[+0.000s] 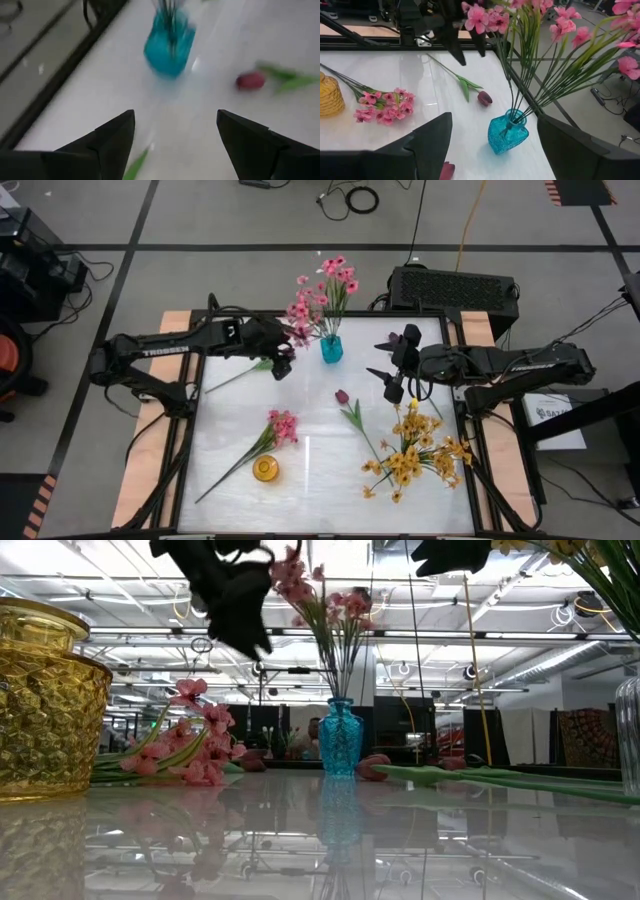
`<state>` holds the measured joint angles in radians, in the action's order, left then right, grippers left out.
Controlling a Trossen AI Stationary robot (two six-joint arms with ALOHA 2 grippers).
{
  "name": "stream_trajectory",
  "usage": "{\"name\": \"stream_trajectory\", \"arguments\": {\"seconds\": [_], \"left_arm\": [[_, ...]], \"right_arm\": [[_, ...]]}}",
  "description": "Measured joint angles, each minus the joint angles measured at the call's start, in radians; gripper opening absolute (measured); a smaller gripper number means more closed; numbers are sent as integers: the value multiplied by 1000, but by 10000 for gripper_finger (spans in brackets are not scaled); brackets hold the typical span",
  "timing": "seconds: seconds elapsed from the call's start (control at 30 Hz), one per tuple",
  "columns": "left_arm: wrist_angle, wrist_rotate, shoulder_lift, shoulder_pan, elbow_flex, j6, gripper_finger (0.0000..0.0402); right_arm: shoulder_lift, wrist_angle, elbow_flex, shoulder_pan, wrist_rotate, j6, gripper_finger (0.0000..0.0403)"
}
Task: Sort flowers into vase by color
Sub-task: Put the pink flowers into the blue vase
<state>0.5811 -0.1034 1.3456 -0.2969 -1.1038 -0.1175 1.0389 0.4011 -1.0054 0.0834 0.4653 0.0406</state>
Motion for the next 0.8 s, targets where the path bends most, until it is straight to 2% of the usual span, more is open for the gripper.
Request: {"name": "stream_trajectory", "arguments": {"seconds": [0.07, 0.27, 0.47, 0.67, 0.8], "left_arm": [[-34, -2, -11, 6, -1, 13, 288], [0, -3, -71, 11, 0, 21, 288], [2, 134, -200, 59, 0, -16, 288], [32, 123, -261, 192, 0, -88, 288], [45, 52, -234, 337, 17, -156, 288]], "right_arm": [[0, 0, 0, 0, 0, 0, 285], [0, 15, 0, 0, 0, 0, 285], [0, 32, 0, 0, 0, 4, 285], [0, 31, 0, 0, 0, 4, 285], [0, 31, 0, 0, 0, 4, 285]]}}
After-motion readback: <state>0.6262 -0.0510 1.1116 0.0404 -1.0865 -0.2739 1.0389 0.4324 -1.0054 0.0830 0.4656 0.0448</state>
